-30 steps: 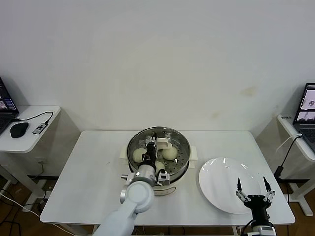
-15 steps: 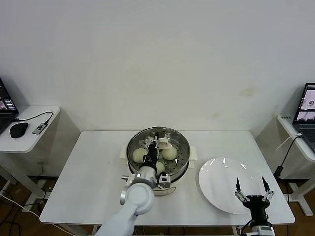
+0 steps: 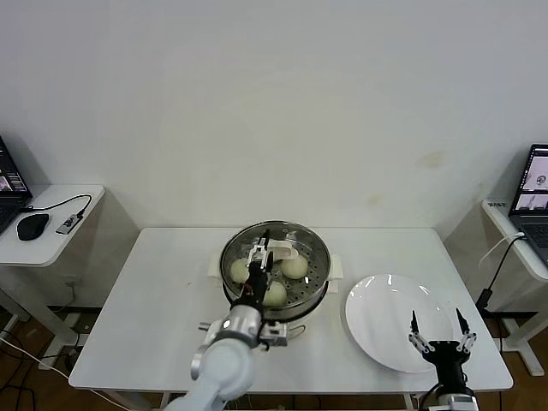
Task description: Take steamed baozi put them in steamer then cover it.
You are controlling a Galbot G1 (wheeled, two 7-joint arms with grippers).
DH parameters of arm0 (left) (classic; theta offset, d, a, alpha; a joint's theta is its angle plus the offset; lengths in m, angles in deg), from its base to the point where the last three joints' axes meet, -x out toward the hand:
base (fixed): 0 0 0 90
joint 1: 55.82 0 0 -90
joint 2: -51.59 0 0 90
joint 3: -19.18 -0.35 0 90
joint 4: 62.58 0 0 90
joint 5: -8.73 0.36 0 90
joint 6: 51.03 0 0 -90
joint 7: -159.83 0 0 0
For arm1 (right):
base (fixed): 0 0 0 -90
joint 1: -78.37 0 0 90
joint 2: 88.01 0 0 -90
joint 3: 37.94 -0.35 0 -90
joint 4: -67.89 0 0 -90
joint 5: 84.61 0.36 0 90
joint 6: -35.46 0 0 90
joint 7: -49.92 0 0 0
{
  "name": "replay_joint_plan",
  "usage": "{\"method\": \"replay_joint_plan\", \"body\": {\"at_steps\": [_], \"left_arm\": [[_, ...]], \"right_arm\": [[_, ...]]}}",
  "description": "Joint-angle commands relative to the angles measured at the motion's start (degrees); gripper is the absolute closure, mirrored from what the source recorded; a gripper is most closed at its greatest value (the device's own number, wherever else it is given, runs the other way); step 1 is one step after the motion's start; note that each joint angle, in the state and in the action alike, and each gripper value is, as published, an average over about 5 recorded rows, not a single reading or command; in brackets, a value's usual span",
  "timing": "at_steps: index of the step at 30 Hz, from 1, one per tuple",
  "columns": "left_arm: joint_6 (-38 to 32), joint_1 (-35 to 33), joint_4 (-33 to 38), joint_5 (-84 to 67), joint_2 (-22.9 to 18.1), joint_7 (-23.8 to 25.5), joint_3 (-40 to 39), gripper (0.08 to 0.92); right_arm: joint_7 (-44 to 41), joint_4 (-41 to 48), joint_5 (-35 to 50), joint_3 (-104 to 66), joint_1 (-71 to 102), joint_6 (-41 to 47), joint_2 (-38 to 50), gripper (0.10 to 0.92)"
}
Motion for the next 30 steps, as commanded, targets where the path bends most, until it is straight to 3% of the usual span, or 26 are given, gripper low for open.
{"method": "replay_joint_plan", "body": {"at_steps": [1, 5, 7, 10, 18, 30], "left_arm": [[-5.22, -20.93, 18.86, -33.60, 8.42, -12.99, 11.23, 0.229], [-17.62, -30.11, 17.13, -64.55, 8.95, -22.62, 22.65, 0.182], [-24.46, -33.51, 13.91, -74.86, 7.99, -25.24, 28.02, 0.178], [-28.61, -37.79, 10.96, -83.24, 7.20, -26.38, 32.46, 0.177], [-32.98, -45.92, 7.38, -93.60, 5.71, -23.00, 32.16, 0.177], [-35.11, -45.44, 1.36, -94.98, 3.92, -19.36, 30.13, 0.177]], "right_arm": [[-0.06, 0.06, 0.15, 0.38, 0.03, -0.31, 0.31, 0.203], [-0.19, -0.11, 0.86, 1.52, 0.43, -1.01, 1.19, 0.203], [-0.31, -0.34, 1.63, 2.42, 0.84, -1.22, 1.95, 0.203], [-0.57, -0.99, 3.60, 4.09, 1.82, -1.18, 3.49, 0.203], [-2.88, -2.07, 10.33, 8.05, 6.32, 0.67, 7.64, 0.203], [-4.57, -3.31, 12.49, 11.65, 9.51, 3.74, 7.91, 0.203]]}}
